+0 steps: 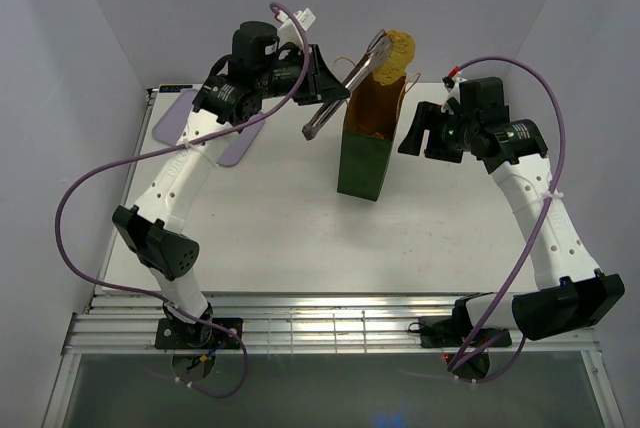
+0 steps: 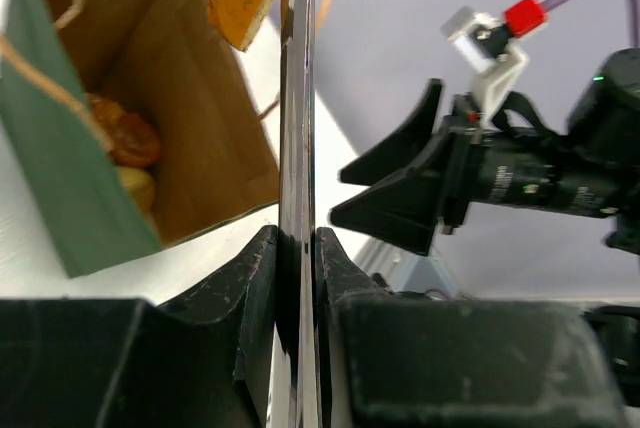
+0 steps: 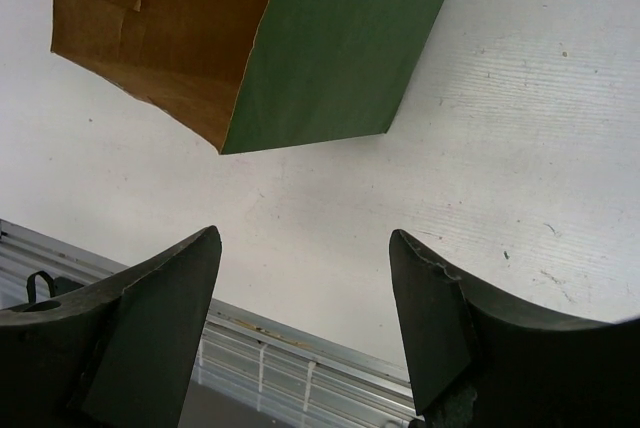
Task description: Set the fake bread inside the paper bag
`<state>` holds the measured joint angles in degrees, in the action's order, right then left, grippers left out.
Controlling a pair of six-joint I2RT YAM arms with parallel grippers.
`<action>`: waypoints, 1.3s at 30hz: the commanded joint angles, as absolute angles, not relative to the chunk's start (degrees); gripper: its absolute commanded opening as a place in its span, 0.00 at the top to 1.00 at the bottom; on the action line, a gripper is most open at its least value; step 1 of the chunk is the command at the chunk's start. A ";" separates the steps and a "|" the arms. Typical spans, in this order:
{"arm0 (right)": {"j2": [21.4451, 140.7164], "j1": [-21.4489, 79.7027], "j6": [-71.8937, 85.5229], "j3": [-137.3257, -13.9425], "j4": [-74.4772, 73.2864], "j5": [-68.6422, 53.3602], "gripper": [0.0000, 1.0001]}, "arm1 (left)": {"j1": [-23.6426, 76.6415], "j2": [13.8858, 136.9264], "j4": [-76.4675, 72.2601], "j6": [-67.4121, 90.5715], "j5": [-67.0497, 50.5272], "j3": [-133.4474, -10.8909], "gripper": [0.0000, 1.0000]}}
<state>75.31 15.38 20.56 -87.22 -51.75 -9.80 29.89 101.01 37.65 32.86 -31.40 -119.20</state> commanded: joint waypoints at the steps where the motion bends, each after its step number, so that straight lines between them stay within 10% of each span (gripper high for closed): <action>1: 73.92 15.03 20.04 -86.49 -51.94 -9.14 0.26 | 31.11 93.61 40.34 27.60 -22.68 -116.55 1.00; 39: 74.71 15.03 19.42 -84.20 -51.24 -9.41 0.26 | 44.30 105.73 62.39 15.38 -0.88 -128.14 1.00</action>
<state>75.33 15.38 20.49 -84.49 -52.53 -9.54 44.10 105.82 59.83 15.49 -1.91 -124.42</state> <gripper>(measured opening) 0.743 0.274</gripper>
